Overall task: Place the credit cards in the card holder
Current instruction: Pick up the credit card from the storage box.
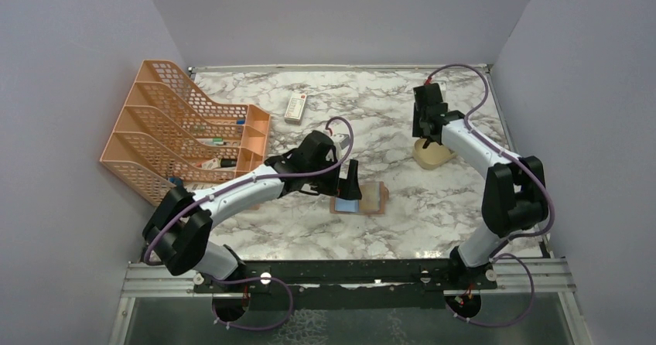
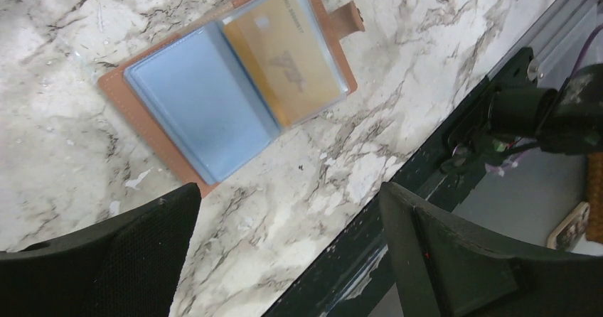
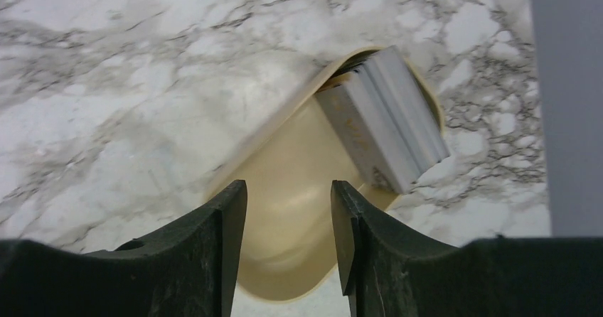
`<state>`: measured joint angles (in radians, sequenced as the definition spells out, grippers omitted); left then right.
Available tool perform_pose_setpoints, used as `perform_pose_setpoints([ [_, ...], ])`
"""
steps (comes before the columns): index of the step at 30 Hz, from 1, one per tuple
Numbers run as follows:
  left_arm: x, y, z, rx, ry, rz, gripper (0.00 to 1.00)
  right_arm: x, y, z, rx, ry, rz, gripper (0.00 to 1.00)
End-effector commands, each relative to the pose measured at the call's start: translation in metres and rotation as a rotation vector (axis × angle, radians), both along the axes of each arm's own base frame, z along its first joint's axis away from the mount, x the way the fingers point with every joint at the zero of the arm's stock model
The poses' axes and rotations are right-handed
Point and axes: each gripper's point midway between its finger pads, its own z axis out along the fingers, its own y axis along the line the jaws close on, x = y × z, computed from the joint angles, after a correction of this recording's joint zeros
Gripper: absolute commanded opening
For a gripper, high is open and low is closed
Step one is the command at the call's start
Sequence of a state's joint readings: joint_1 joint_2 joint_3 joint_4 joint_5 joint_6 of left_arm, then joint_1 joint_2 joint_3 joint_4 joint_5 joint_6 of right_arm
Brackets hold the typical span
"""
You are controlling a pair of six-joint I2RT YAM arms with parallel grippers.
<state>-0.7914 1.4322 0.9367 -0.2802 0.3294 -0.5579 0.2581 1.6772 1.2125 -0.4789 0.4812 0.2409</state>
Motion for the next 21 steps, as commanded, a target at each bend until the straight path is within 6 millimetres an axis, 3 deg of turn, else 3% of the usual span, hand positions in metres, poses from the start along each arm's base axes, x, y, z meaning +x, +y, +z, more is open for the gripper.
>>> perform_pose_setpoints([
  [1, -0.005, 0.023, 0.024, 0.074, -0.105, -0.089, 0.99, 0.009, -0.044, 0.012, -0.193, 0.031, -0.057, 0.49],
  [9, -0.007, 0.049, 0.021, 0.148, -0.224, -0.133, 0.99, 0.010, -0.073, 0.004, -0.319, 0.102, -0.058, 0.50],
  [13, -0.006, 0.052, 0.024, 0.150, -0.243, -0.129, 0.99, 0.009, -0.089, -0.002, -0.368, 0.141, -0.063, 0.51],
  [21, -0.001, 0.059, 0.030, 0.161, -0.286, -0.109, 0.99, 0.016, -0.091, -0.028, -0.364, 0.190, -0.024, 0.51],
])
